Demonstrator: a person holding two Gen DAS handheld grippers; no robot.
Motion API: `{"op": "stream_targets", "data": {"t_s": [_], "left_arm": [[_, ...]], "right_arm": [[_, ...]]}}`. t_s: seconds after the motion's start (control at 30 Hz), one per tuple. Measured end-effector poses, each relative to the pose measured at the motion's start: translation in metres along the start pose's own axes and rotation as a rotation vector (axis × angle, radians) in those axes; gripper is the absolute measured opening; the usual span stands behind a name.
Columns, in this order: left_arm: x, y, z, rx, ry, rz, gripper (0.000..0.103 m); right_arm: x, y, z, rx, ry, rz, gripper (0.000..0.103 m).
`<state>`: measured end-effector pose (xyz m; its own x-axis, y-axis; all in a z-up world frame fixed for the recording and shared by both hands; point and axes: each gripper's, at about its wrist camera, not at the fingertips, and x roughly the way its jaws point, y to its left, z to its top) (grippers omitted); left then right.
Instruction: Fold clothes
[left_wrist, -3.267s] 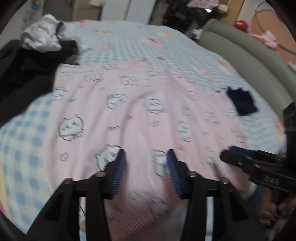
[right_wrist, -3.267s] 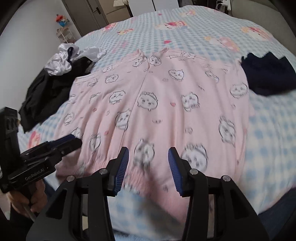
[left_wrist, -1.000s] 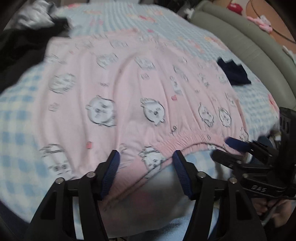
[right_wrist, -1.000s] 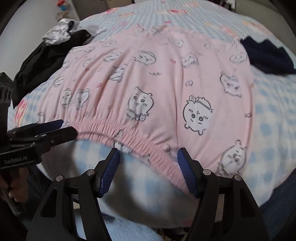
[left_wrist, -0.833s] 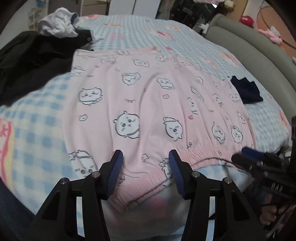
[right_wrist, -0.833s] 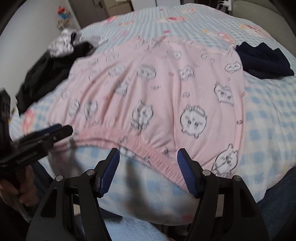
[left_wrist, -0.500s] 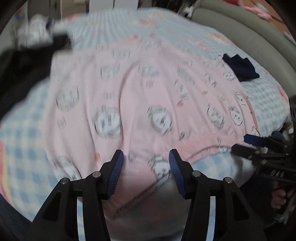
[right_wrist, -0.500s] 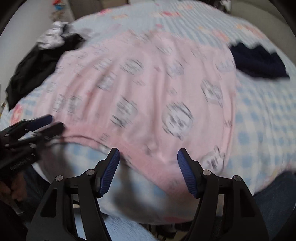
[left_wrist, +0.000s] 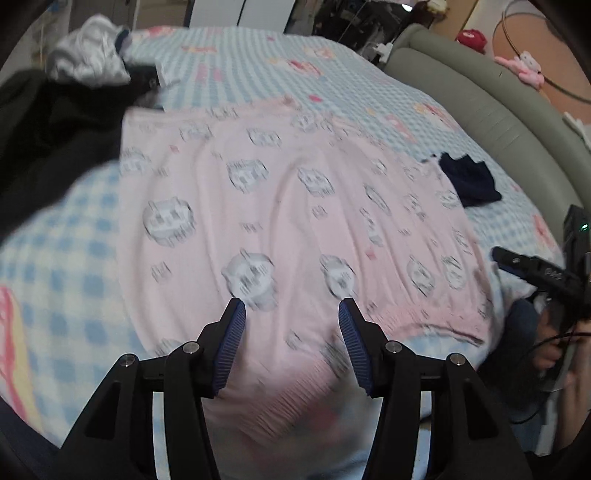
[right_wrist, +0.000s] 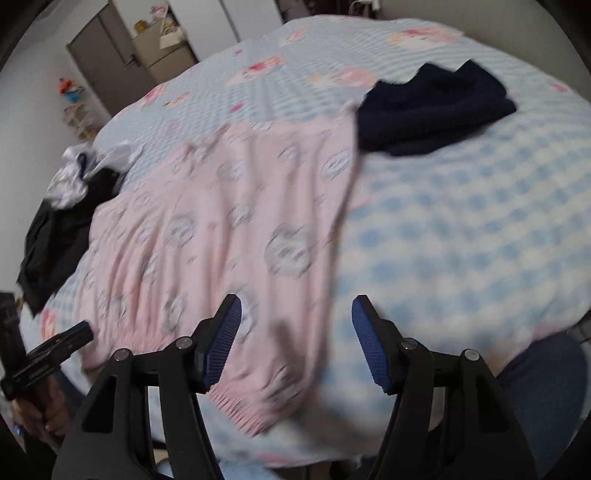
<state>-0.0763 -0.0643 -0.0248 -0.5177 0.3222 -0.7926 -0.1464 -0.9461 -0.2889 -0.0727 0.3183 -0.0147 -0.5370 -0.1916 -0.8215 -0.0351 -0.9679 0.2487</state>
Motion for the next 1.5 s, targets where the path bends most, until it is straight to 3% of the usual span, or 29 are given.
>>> {"op": "stream_targets", "data": {"t_s": [0.1,0.2,0.3,0.5,0.6,0.7,0.77,0.87,1.03,1.07,1.1,1.17,1.2,1.37,1.5], "left_arm": [[0.003,0.029,0.023,-0.068,-0.038,0.076,0.055],[0.004,0.076,0.038,-0.218,-0.071,0.105,0.055],[0.011,0.121,0.044,-0.377,-0.073,0.056,0.055],[0.013,0.14,0.041,-0.391,-0.121,0.052,0.052],[0.007,0.143,0.037,-0.388,-0.146,0.085,0.049],[0.013,0.144,0.038,-0.379,-0.121,-0.013,0.049],[0.022,0.141,0.041,-0.354,-0.096,-0.02,0.047],[0.035,0.149,0.054,-0.38,-0.079,-0.046,0.047],[0.062,0.165,0.069,-0.455,-0.038,-0.186,0.047],[0.066,0.165,0.07,-0.455,-0.035,-0.203,0.043],[0.065,0.16,0.07,-0.427,-0.042,-0.189,0.024],[0.064,0.149,0.07,-0.373,-0.056,-0.162,0.008],[0.062,0.148,0.07,-0.368,-0.068,-0.144,0.005],[0.044,0.164,0.069,-0.411,-0.122,-0.074,0.004],[0.051,0.168,0.064,-0.429,-0.058,-0.065,0.008]], "right_arm": [[0.001,0.01,0.013,-0.043,-0.018,0.02,0.064],[0.014,0.037,0.025,-0.13,-0.004,0.053,0.064],[0.033,0.069,0.03,-0.174,0.038,0.099,0.064],[0.063,0.136,0.018,-0.27,0.108,0.182,0.064],[0.081,0.163,0.015,-0.307,0.141,0.188,0.064],[0.101,0.178,0.013,-0.31,0.165,0.189,0.064],[0.111,0.18,0.011,-0.305,0.175,0.175,0.064],[0.109,0.171,0.013,-0.285,0.165,0.158,0.064],[0.106,0.159,0.018,-0.256,0.141,0.124,0.064],[0.104,0.157,0.021,-0.258,0.126,0.106,0.065],[0.105,0.156,0.024,-0.262,0.12,0.076,0.068],[0.114,0.151,0.023,-0.261,0.14,0.025,0.069],[0.117,0.148,0.022,-0.247,0.147,0.023,0.069],[0.111,0.138,0.021,-0.181,0.129,0.065,0.068],[0.108,0.138,0.023,-0.204,0.123,0.055,0.068]]}}
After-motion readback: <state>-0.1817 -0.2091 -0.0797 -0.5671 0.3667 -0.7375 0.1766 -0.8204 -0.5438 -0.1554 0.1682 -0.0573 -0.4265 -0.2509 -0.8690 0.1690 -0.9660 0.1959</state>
